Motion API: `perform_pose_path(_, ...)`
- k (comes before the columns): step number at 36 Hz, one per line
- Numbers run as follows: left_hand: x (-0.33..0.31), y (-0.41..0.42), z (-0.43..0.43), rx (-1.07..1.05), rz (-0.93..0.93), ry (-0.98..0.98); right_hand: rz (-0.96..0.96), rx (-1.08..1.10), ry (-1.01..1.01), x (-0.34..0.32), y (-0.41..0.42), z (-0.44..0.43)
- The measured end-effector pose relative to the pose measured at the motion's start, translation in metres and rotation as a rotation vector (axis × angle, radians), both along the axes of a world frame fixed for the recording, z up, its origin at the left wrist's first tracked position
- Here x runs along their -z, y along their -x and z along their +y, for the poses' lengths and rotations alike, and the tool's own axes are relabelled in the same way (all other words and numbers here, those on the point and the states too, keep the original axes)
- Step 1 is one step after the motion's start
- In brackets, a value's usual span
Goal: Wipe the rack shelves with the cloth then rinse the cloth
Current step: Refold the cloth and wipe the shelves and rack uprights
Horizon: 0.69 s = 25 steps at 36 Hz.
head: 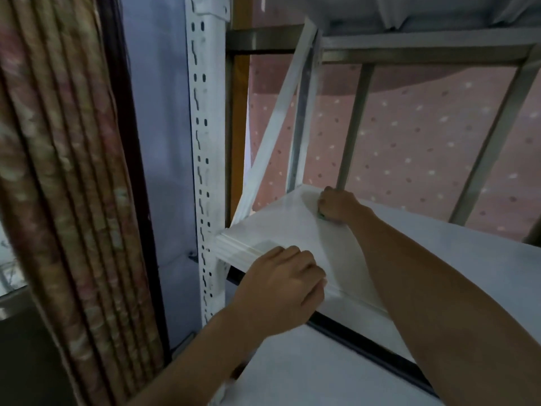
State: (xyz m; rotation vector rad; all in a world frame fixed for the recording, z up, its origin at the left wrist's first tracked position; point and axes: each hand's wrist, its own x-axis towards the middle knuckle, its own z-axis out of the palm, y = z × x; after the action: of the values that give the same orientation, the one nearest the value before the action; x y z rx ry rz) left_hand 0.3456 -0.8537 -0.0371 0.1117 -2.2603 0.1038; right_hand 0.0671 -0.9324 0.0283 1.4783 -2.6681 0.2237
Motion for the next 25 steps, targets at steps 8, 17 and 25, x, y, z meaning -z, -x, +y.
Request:
perform_pose_path(8,0.001,-0.023,-0.056,-0.007,0.023,-0.002,-0.042,-0.020,0.044,0.000,-0.035,-0.040)
perform_pose_path(17,0.011,-0.050,-0.083,0.084,0.087,-0.028,-0.099,-0.075,0.147,0.002,-0.085,-0.068)
perform_pose_path(25,0.023,-0.062,-0.079,0.151,0.068,-0.100,-0.187,-0.089,0.116,-0.007,-0.130,-0.067)
